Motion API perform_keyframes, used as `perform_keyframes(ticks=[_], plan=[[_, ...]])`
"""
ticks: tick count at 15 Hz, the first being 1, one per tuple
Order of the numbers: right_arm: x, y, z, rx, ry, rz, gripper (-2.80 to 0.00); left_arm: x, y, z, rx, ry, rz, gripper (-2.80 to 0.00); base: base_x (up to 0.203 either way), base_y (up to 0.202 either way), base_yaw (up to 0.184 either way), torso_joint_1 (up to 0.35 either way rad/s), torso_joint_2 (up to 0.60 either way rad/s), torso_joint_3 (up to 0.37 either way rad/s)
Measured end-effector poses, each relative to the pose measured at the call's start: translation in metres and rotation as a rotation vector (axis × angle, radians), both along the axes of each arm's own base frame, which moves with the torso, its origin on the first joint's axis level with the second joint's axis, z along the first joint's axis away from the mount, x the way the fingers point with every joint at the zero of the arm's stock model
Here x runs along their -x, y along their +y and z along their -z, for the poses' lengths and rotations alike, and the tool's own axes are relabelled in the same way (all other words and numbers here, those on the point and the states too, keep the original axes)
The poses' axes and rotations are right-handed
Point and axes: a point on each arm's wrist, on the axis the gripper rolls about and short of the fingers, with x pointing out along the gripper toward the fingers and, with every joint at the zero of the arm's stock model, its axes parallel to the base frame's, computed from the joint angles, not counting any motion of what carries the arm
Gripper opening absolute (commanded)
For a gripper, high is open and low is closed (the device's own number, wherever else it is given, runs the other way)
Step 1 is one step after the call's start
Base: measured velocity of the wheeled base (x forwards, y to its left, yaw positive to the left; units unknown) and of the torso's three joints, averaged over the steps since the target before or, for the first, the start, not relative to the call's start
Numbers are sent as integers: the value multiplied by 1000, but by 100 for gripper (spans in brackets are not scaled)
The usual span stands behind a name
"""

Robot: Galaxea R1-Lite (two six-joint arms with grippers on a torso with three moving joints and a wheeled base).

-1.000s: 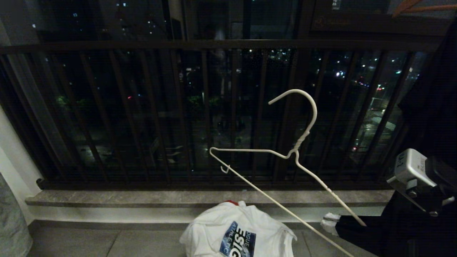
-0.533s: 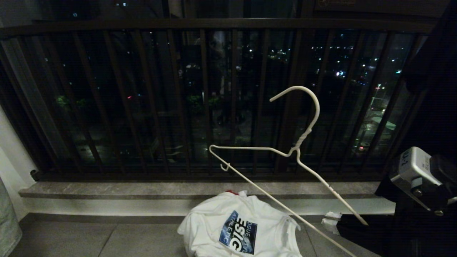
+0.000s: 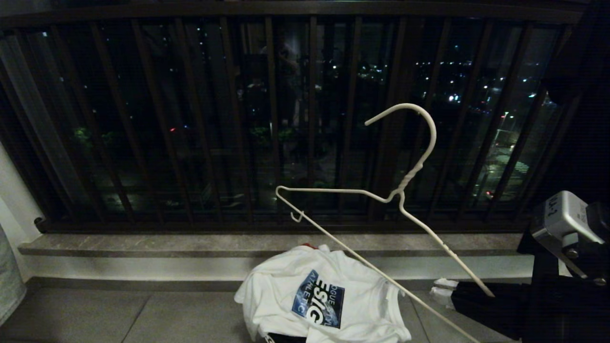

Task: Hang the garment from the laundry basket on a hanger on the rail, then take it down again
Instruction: Pick up clothes from the basket

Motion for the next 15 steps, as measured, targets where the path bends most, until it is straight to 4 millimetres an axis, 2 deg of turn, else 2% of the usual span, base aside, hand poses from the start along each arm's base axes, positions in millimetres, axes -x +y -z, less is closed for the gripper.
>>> perform_keyframes(ticks=[15], plan=[[7, -12, -16, -50, -68, 17, -280, 0, 0, 0, -1, 0, 0, -280, 0, 0, 0, 0, 0, 0]])
